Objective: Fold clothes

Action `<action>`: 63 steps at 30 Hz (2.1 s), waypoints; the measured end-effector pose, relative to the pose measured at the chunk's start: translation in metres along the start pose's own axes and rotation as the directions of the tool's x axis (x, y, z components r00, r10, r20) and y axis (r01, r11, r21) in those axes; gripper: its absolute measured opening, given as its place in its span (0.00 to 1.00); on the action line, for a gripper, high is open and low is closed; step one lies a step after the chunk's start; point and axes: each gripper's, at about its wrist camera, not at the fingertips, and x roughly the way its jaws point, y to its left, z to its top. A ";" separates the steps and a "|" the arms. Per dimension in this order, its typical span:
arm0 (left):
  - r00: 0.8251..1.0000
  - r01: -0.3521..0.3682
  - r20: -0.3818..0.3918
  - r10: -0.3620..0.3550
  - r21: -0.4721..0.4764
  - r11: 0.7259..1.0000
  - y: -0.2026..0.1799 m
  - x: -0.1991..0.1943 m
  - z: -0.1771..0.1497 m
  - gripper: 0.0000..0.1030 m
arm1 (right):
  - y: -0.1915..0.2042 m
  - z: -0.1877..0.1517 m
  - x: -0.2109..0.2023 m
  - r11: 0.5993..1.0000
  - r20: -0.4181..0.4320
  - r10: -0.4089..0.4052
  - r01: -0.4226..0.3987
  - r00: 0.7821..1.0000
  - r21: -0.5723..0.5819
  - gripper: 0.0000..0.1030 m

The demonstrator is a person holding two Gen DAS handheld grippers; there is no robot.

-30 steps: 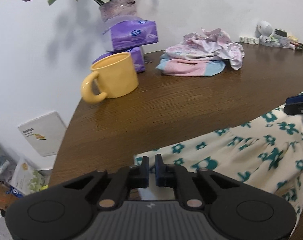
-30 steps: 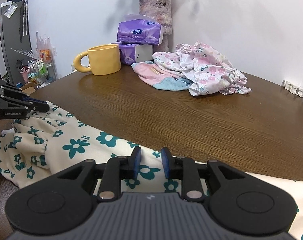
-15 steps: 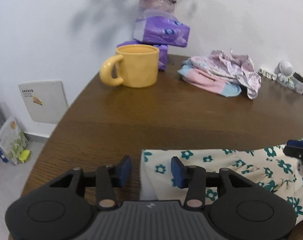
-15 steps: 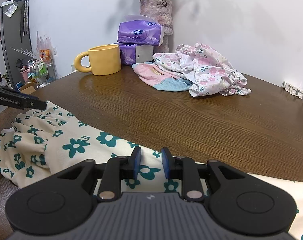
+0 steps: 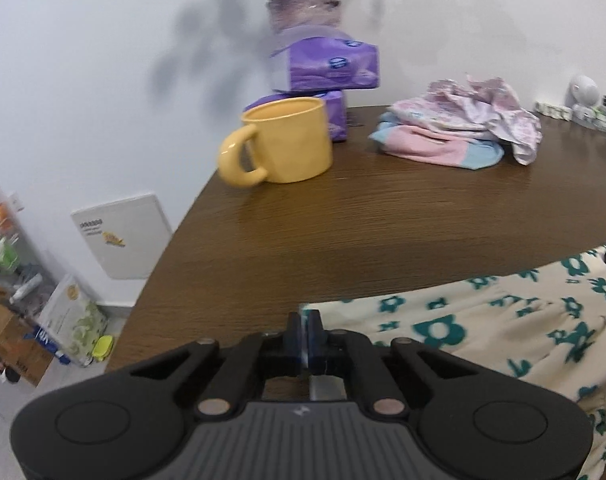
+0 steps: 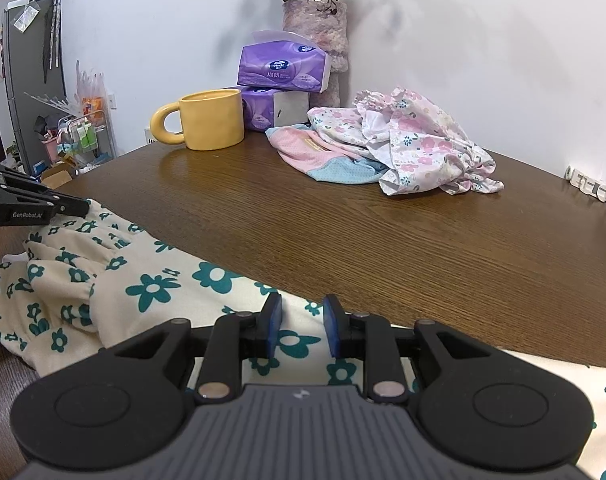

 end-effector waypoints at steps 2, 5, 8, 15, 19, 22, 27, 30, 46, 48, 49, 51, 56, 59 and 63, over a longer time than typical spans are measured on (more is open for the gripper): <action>0.999 0.045 -0.008 -0.046 -0.098 0.994 0.013 -0.003 0.000 0.10 | 0.000 0.000 0.000 1.000 0.000 0.000 0.000 1.000 0.000 0.22; 0.997 0.072 -0.011 -0.076 -0.224 0.972 0.030 -0.013 -0.006 0.29 | 0.000 0.000 0.000 1.000 0.000 0.001 -0.001 1.000 0.001 0.22; 0.994 0.096 -0.013 -0.105 -0.307 0.947 0.039 -0.022 -0.014 0.43 | 0.000 0.000 0.000 1.000 0.000 0.000 0.000 1.000 0.000 0.22; 0.988 0.133 -0.028 -0.151 -0.325 0.936 0.029 -0.019 -0.014 0.35 | 0.000 0.000 -0.001 1.000 0.001 -0.002 0.002 1.000 -0.002 0.22; 0.996 0.080 -0.032 -0.088 -0.213 0.974 0.015 -0.019 -0.013 0.05 | 0.000 0.000 -0.001 1.000 0.001 0.000 0.000 1.000 -0.001 0.22; 1.000 0.005 -0.021 -0.007 -0.121 0.993 0.005 -0.022 -0.016 0.00 | 0.000 -0.001 -0.001 1.000 0.001 0.002 -0.002 1.000 -0.001 0.22; 0.999 -0.041 -0.025 0.037 -0.161 0.986 0.017 -0.025 -0.022 0.03 | 0.000 0.000 -0.001 1.000 0.001 0.004 -0.004 1.000 -0.002 0.22; 0.999 0.026 -0.020 -0.033 -0.285 0.958 0.031 -0.035 -0.025 0.11 | -0.003 -0.001 -0.002 1.000 0.003 0.018 -0.018 1.000 0.015 0.24; 0.998 0.056 -0.026 -0.066 -0.285 0.957 0.006 -0.041 -0.032 0.02 | -0.024 -0.012 -0.037 0.997 0.012 0.009 -0.010 1.000 0.073 0.41; 0.999 0.037 -0.024 -0.044 -0.257 0.966 0.001 -0.042 -0.033 0.01 | -0.026 -0.014 -0.037 0.997 0.003 0.014 -0.014 1.000 0.078 0.41; 0.999 0.027 -0.023 -0.034 -0.247 0.969 -0.001 -0.042 -0.033 0.01 | -0.026 -0.016 -0.036 0.997 -0.001 0.015 -0.015 1.000 0.078 0.41; 1.000 0.006 -0.025 -0.012 -0.228 0.974 -0.002 -0.043 -0.033 0.01 | -0.025 -0.018 -0.036 0.997 -0.007 0.016 -0.015 1.000 0.076 0.41; 1.000 0.001 -0.024 -0.008 -0.264 0.964 0.003 -0.044 -0.033 0.02 | -0.025 -0.021 -0.035 0.997 -0.009 0.016 -0.015 1.000 0.071 0.42; 0.999 0.038 -0.008 -0.043 -0.337 0.941 0.011 -0.052 -0.036 0.12 | -0.024 -0.022 -0.035 0.998 -0.007 0.014 -0.014 1.000 0.067 0.42; 0.998 0.058 -0.003 -0.064 -0.371 0.927 0.014 -0.070 -0.045 0.43 | -0.024 -0.022 -0.035 0.997 -0.004 0.018 -0.017 1.000 0.069 0.43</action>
